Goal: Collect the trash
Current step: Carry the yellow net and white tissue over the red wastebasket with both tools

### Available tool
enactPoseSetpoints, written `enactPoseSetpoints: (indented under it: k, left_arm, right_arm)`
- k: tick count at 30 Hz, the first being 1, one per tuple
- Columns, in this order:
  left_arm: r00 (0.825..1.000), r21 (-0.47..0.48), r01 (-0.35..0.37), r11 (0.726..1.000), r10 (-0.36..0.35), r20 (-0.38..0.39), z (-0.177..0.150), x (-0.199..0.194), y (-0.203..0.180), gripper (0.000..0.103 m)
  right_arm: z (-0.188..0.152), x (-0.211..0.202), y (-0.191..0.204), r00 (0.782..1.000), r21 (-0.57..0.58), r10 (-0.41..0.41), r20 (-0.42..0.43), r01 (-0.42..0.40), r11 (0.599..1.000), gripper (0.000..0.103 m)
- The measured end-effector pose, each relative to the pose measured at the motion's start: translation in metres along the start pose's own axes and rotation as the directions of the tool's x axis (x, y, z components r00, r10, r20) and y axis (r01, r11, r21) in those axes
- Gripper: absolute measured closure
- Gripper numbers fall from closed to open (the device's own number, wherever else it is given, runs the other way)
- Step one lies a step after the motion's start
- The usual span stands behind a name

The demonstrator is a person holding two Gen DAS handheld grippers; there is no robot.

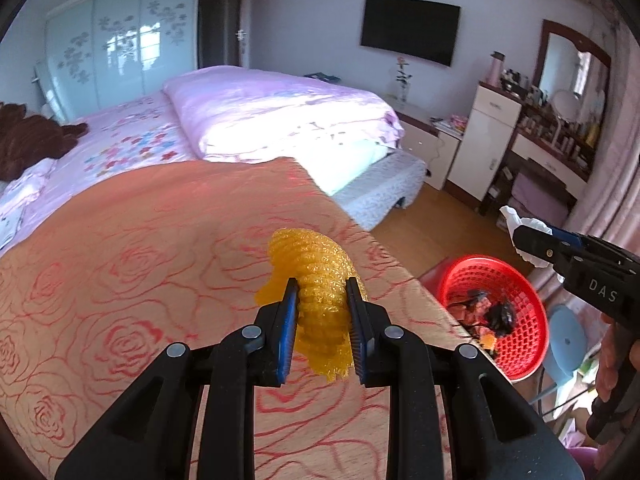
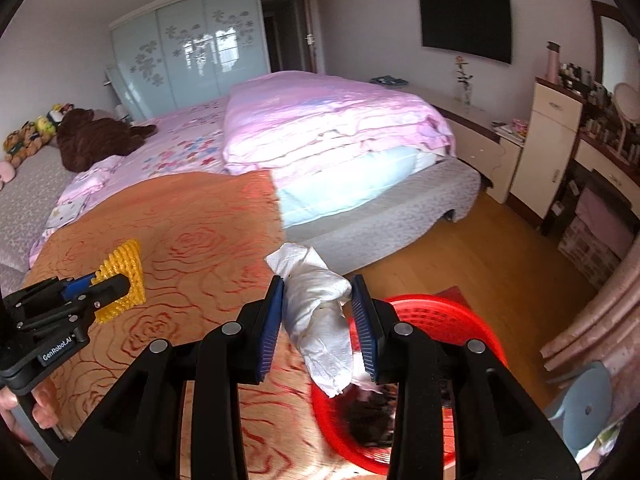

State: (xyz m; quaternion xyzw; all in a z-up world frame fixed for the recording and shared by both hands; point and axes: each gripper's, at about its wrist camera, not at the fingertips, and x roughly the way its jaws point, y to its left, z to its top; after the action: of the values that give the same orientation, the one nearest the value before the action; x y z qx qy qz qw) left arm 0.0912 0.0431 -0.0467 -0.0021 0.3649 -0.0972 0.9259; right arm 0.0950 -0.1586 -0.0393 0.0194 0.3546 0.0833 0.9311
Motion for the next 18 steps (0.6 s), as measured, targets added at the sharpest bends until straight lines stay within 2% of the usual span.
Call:
enactPoseSetpoints:
  k: [7,18]
  left_arm:
    - [0.995,0.059,0.095,0.994,-0.094,-0.028,0.008,0.016,-0.036,0.081]
    - [0.984,0.155,0.163,0.974,-0.148,-0.099,0.011,0.051,-0.092,0.081]
  right_arm:
    - [-0.009,-0.007,-0.036,0.999,0.054,-0.054,-0.005,0.054,0.997,0.069]
    - [-0.026,-0.003,-0.082,0.996,0.179,-0.089,-0.019,0.091,0.98,0.069]
